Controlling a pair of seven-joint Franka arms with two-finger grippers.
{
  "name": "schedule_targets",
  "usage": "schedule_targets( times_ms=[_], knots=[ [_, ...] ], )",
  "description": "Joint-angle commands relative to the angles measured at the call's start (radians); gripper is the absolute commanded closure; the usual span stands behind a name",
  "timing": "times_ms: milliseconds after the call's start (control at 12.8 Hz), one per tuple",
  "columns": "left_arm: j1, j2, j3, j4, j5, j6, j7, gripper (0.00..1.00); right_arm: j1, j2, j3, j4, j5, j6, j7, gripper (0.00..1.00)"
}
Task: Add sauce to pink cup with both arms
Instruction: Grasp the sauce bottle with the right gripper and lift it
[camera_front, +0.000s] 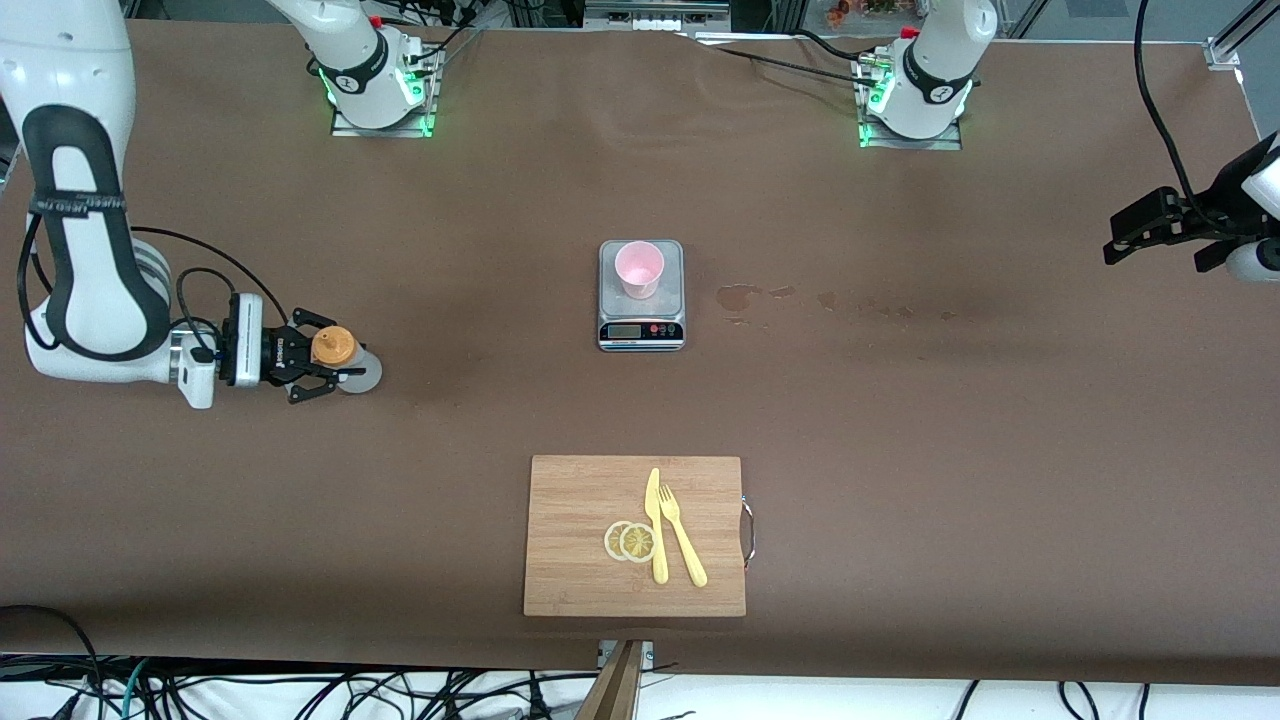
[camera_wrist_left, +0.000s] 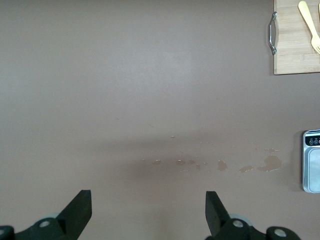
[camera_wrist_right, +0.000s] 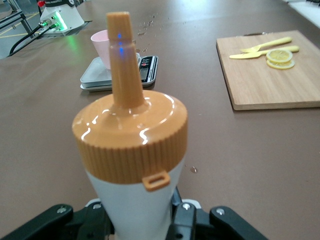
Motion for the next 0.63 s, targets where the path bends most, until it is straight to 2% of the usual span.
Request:
schedule_targets(
  times_ms=[0,314,549],
  knots=[
    [0.005,0.002,-0.001,0.020,-0.024,-0.011,0.005,0.00,0.100,-0.115,-0.015,-0.036,-0.160,0.054,0.235,0.89],
    [0.005,0.002,-0.001,0.020,-0.020,-0.011,0.005,0.00,0.224,-0.189,-0.012,-0.030,-0.411,0.072,0.598,0.89],
    [0.005,0.002,-0.001,0.020,-0.020,-0.011,0.005,0.00,0.321,-0.235,-0.010,-0.031,-0.537,0.068,0.799,0.88]
  ],
)
